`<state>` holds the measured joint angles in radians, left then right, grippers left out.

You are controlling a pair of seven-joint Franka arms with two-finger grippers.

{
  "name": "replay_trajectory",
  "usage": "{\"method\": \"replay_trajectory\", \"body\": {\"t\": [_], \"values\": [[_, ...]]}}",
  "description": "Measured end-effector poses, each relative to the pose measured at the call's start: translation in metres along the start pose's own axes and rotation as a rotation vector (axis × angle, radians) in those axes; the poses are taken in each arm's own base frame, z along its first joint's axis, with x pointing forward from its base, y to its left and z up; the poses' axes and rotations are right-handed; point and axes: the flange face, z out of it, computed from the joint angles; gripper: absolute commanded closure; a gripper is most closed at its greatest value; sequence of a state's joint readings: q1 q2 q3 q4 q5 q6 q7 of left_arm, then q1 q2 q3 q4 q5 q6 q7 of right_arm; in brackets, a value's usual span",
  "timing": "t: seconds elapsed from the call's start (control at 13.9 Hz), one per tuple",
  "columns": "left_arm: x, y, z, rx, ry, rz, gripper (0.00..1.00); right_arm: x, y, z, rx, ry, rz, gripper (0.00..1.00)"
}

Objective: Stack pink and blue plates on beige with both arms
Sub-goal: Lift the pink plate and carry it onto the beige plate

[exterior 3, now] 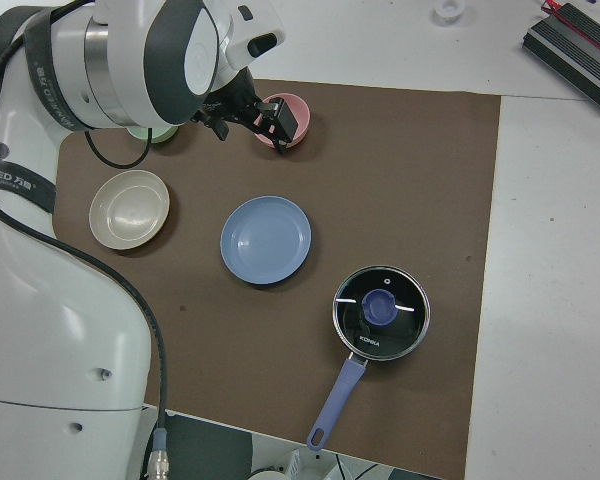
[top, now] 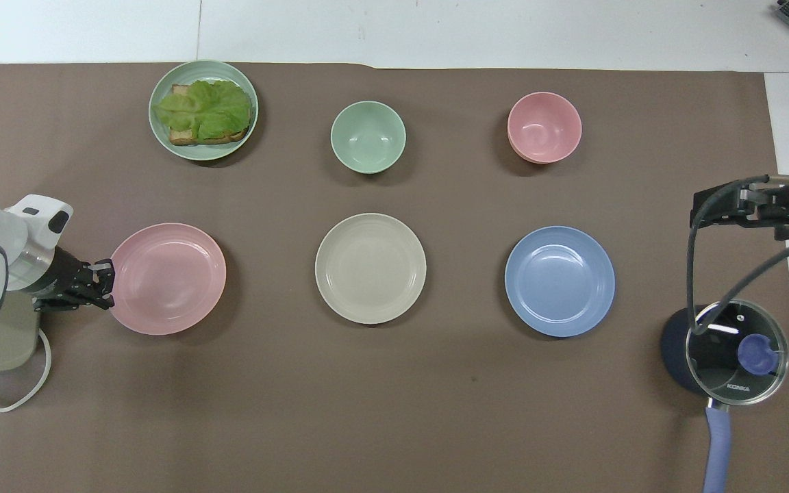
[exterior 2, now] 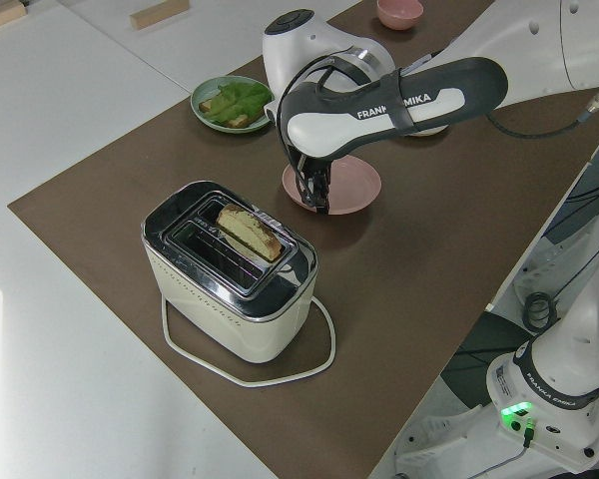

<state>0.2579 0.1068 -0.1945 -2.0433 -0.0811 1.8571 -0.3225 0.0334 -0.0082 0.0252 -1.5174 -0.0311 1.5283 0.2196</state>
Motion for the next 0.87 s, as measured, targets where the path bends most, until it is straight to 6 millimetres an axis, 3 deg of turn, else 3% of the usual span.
{"method": "replay_trajectory", "body": {"t": [0.14,0.29,0.87], "values": [[-0.016,0.036,-0.023,-0.015,-0.017,0.042,1.00,0.000,0.000,0.000,0.000,0.000,0.000,0.00],[-0.041,0.083,-0.030,-0.011,-0.012,0.056,1.00,0.000,0.000,0.000,0.000,0.000,0.000,0.00],[-0.158,0.247,-0.005,-0.055,0.041,0.101,1.00,0.000,0.000,0.000,0.000,0.000,0.000,0.00]]}}
